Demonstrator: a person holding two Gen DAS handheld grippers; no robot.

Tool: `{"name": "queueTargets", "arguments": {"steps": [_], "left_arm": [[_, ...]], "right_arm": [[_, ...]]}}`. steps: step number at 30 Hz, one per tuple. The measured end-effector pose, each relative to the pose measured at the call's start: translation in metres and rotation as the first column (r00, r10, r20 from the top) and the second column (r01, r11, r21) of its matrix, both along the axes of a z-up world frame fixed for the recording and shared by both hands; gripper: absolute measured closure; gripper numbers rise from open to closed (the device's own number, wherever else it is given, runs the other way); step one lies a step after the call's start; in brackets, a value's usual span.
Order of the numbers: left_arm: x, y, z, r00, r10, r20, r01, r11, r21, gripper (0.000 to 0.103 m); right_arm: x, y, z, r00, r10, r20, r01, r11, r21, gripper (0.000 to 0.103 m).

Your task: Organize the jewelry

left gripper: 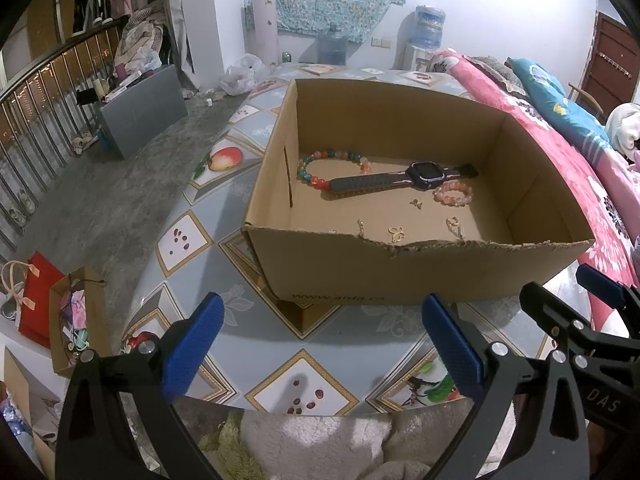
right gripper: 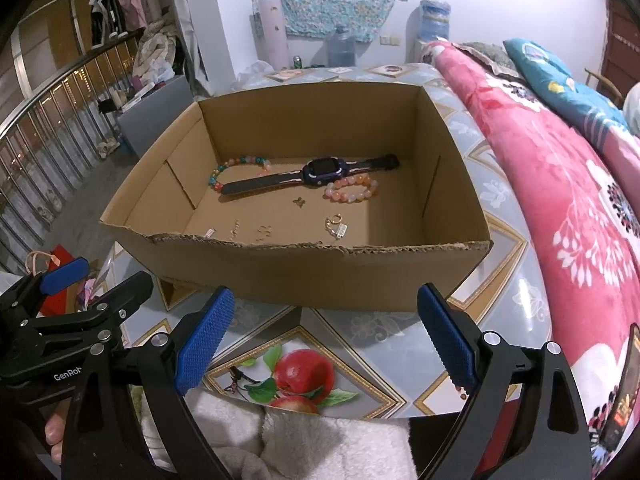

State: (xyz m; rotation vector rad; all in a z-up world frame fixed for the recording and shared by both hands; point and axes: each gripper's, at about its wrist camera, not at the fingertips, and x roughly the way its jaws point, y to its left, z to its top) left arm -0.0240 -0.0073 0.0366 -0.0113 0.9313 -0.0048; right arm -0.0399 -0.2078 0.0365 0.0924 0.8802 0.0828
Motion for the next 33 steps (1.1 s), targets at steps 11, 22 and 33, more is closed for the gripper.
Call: {"name": "queueTargets", "arguments": {"steps": [11, 22, 33], "left_arm": [[-0.0006, 0.0009, -0.0016, 1.0, -0.001, -0.004, 0.001, 1.0, -0.002, 0.006], [-0.0006, 0.0019, -0.0023, 1.0, -0.002, -0.005, 0.002, 1.0, -0.001, 0.006], [-0.0004, 0.0015, -0.0019, 1.0, -0.003, -0.006, 0.003, 1.0, 0.0, 0.006]], "right_arm": [[-0.0003, -0.0009, 0.0003, 1.0, -0.001, -0.002, 0.001, 1.0, 0.004, 0.014], [-0.0003, 0.0002, 0.001, 1.0, -0.001, -0.003, 0.001, 1.0, 0.004, 0.014], [-0.0002, -0.0003, 0.0013, 1.0, -0.002, -0.006, 0.002, 1.0, 0.002, 0.014]]}}
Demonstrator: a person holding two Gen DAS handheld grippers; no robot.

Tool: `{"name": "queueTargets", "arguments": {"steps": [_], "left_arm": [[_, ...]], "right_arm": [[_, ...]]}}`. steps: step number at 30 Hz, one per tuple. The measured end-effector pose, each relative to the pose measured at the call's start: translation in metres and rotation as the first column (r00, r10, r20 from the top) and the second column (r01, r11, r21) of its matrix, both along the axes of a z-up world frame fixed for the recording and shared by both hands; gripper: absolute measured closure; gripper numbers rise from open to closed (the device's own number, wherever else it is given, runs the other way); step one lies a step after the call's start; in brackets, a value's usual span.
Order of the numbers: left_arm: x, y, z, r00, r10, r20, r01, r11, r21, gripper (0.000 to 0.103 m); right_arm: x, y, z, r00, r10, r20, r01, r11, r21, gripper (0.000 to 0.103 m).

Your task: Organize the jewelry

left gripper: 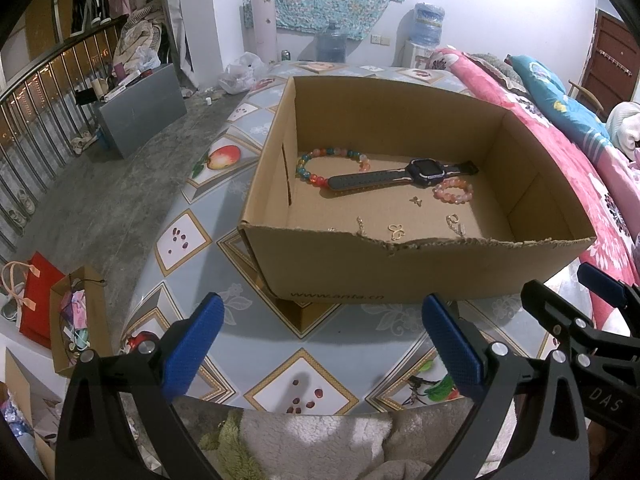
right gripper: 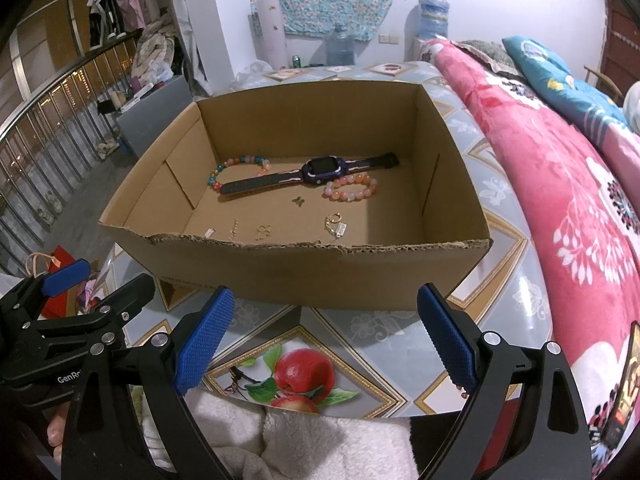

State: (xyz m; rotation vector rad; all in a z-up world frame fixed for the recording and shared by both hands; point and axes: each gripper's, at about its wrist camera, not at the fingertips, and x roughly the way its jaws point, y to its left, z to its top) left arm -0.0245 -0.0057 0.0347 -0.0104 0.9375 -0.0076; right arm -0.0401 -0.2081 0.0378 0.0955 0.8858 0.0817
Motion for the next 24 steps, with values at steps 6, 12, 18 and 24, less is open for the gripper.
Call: {"name": "queueTargets", "arguments": {"steps": [6, 12, 18, 24], "left_arm": [[0.0, -0.0002, 0.0002, 1.0, 0.0, -0.001, 0.0, 1.0, 0.001, 0.006], [0.0002, -0.0004, 0.0004, 1.0, 0.0, -0.001, 0.0, 1.0, 0.001, 0.006], [0.0002, -0.0008, 0.0006, 1.0, 0.0, -0.002, 0.0, 1.0, 0.003, 0.006], [-0.0006, 0.0001, -0.0003, 1.0, -0.001, -0.005, 0.001, 1.0, 0.0, 0.006]], "right_arm": [[0.0, 0.0, 0.0, 1.0, 0.0, -0.001, 0.0, 1.0, 0.0, 0.014], [-0.0001, -0.0001, 0.0001, 1.0, 0.0, -0.001, 0.0, 1.0, 0.0, 0.014], [-0.0001, -0.0005, 0.0002, 1.0, 0.001, -0.001, -0.001, 1.0, 0.001, 0.014], [-0.0002, -0.0001, -0.0006, 1.0, -0.001, -0.004, 0.001, 1.0, 0.0, 0.014]]}}
